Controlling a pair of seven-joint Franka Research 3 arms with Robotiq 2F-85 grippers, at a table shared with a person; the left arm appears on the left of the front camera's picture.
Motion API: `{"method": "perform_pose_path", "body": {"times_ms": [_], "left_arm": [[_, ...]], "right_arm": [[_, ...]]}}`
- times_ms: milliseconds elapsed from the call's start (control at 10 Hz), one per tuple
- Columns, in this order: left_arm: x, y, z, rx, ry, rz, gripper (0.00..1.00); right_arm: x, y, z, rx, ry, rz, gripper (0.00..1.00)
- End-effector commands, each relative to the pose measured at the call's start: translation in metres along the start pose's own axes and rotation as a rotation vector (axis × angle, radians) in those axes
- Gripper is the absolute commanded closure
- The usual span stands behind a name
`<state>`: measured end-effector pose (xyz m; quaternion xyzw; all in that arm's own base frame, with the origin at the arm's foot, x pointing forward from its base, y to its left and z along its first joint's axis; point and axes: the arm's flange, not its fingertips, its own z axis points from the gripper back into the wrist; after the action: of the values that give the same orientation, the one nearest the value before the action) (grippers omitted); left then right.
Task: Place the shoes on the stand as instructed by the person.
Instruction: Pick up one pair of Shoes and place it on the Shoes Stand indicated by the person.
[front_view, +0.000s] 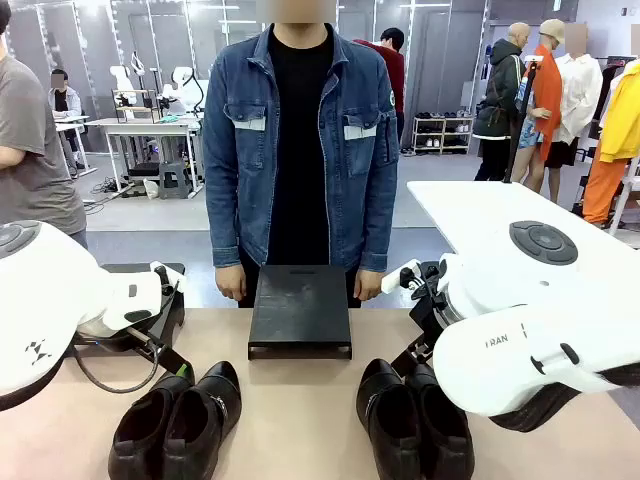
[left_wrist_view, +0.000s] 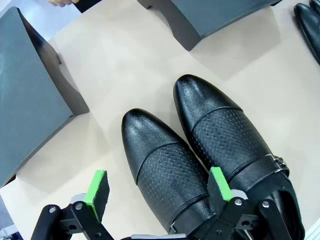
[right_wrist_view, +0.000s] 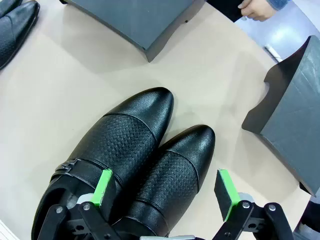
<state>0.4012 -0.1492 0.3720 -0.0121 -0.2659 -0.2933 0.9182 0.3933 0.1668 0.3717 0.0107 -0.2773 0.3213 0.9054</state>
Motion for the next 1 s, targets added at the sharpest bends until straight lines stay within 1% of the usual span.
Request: {"method": "perform_pose_path", "body": {"times_ms": [0, 900], "left_arm": [[0.0001, -0.0003, 0.0000, 0.000, 0.000, 0.000, 0.00], [0.0001, -0.0004, 0.0000, 0.000, 0.000, -0.001, 0.00]], "right_arm": [[0.0000, 0.0000, 0.0000, 0.000, 0.000, 0.000, 0.00], [0.0000, 0.0000, 0.0000, 0.000, 0.000, 0.002, 0.00]]}}
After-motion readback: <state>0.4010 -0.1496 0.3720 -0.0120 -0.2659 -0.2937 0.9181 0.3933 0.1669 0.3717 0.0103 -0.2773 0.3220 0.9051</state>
